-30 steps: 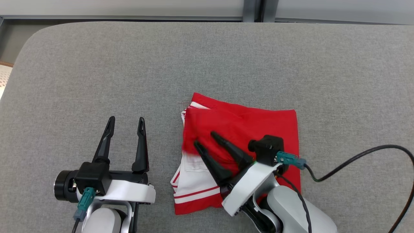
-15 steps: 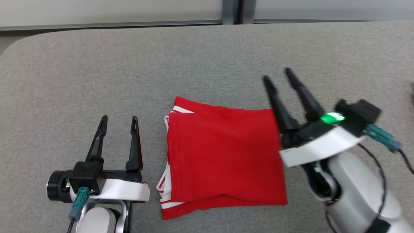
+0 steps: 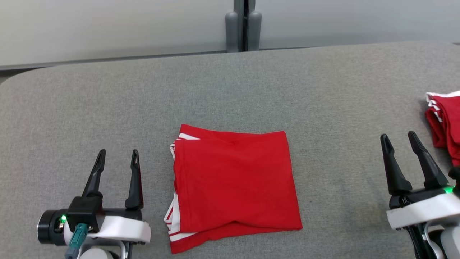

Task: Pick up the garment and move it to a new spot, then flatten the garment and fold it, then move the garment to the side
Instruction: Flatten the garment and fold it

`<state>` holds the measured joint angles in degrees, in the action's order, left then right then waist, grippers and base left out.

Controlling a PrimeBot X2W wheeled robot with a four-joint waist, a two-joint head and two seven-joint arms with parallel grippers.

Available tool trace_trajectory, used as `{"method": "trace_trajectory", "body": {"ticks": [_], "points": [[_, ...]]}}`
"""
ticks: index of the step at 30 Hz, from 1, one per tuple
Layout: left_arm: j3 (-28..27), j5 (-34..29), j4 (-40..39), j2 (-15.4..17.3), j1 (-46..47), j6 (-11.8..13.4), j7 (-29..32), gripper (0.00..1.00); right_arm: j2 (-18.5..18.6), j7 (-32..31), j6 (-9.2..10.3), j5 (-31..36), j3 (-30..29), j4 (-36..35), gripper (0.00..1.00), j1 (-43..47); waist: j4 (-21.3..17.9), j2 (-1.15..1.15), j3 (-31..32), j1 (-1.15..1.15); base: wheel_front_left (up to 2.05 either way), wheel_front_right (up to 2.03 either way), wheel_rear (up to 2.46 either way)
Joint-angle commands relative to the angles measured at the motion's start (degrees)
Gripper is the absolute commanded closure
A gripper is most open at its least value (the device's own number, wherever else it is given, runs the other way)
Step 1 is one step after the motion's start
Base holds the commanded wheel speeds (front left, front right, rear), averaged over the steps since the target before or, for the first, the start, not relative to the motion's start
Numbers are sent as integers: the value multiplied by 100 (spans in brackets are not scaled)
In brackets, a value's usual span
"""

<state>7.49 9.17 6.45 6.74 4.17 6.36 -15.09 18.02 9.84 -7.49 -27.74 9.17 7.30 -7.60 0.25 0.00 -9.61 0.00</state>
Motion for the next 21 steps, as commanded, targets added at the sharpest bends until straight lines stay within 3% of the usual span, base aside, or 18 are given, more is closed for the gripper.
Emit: {"method": "trace_trajectory", "body": {"ticks": [1,21], "points": [[-24,22,25,65,-85,-19,5,0,-6,-61,0,70,-64,-78,0,104,-57,0,109,0,0,0,0],[-86,244,-269,450,-1117,-52,449,0,-295,-963,0,595,-514,-1051,0,1403,-88,0,1051,0,0,0,0]]}}
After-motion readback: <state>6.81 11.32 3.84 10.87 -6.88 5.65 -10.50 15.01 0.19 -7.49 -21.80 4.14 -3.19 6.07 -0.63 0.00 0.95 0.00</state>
